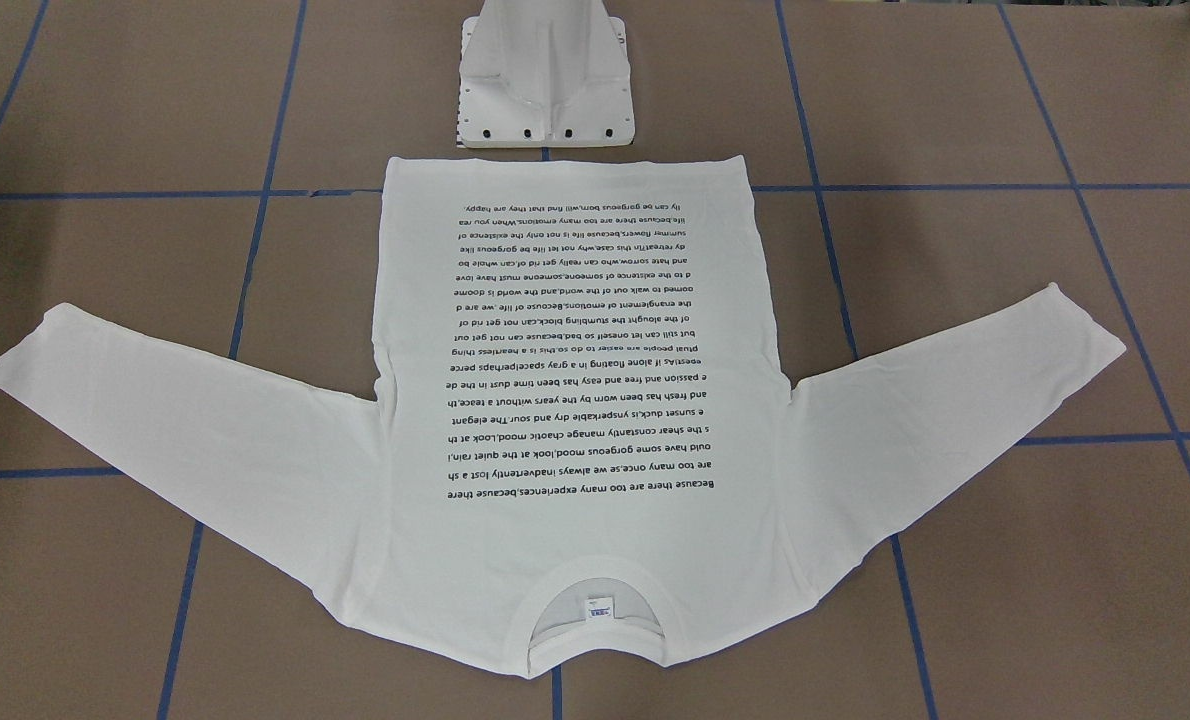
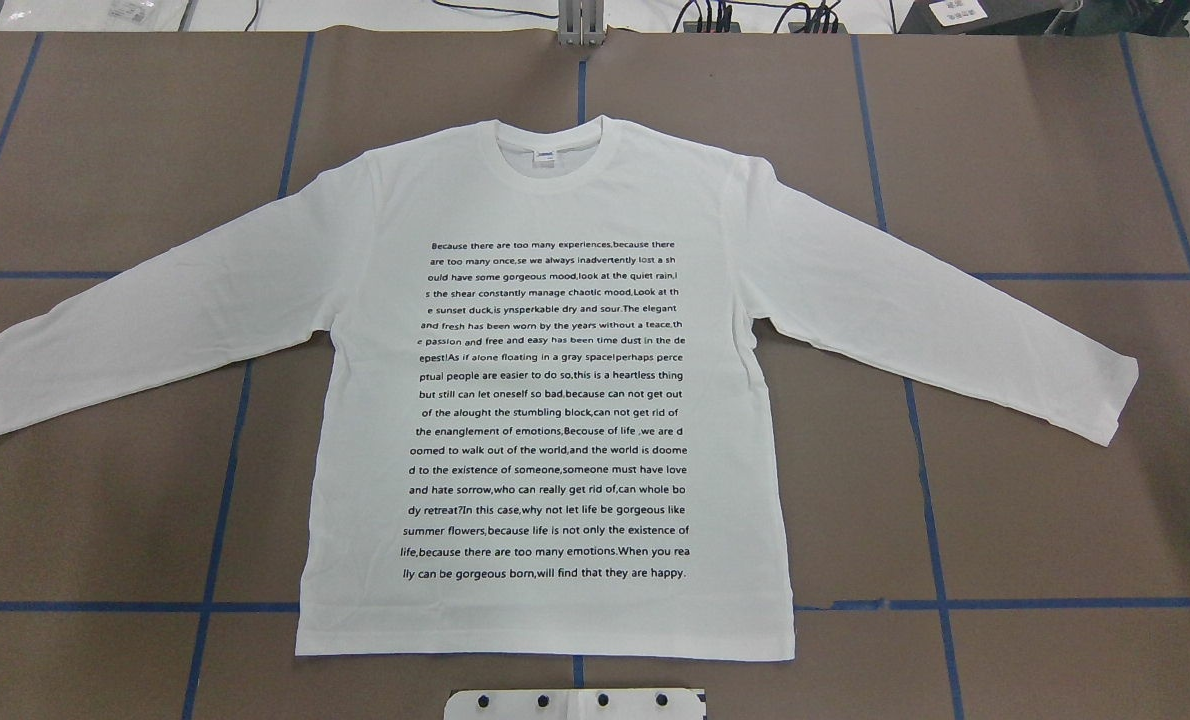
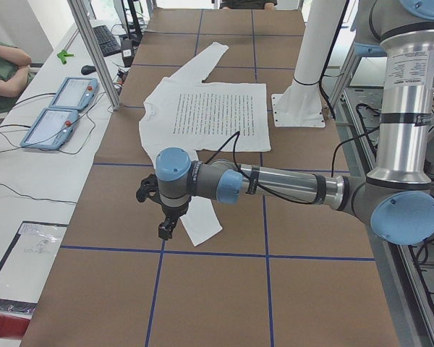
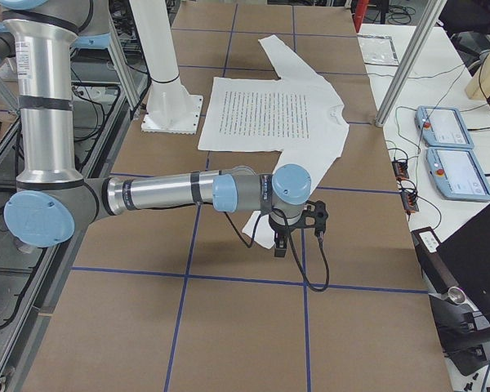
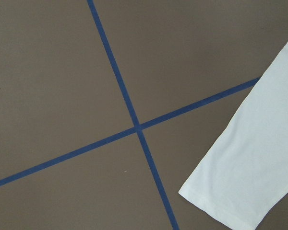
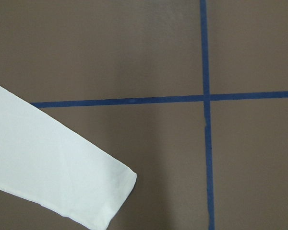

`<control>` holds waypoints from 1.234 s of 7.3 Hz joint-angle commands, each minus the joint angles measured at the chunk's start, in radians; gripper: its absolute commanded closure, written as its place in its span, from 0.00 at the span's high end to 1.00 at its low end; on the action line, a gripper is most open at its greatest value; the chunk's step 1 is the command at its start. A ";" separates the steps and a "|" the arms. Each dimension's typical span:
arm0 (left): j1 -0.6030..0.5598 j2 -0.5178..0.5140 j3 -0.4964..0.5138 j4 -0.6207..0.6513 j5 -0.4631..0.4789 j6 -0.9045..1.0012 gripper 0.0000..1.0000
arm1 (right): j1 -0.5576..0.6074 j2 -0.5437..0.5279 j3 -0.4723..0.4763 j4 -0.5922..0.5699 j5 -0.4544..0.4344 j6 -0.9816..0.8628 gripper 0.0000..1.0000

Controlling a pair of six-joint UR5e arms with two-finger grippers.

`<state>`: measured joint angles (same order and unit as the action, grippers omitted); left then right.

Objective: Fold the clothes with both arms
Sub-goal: 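Move the right gripper toward the sleeve nearest it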

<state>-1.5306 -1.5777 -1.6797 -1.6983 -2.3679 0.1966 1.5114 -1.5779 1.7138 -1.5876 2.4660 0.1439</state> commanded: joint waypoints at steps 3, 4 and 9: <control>0.001 -0.007 0.032 -0.084 -0.034 -0.025 1.00 | -0.261 -0.072 -0.054 0.526 -0.168 0.375 1.00; 0.001 -0.005 0.032 -0.086 -0.037 -0.043 1.00 | -0.325 -0.106 -0.056 0.620 -0.212 0.443 1.00; 0.001 -0.008 0.014 -0.087 -0.040 -0.045 1.00 | -0.456 -0.080 -0.169 0.658 -0.277 0.479 1.00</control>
<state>-1.5294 -1.5860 -1.6592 -1.7857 -2.4067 0.1522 1.0624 -1.6643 1.5802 -0.9317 2.1919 0.6295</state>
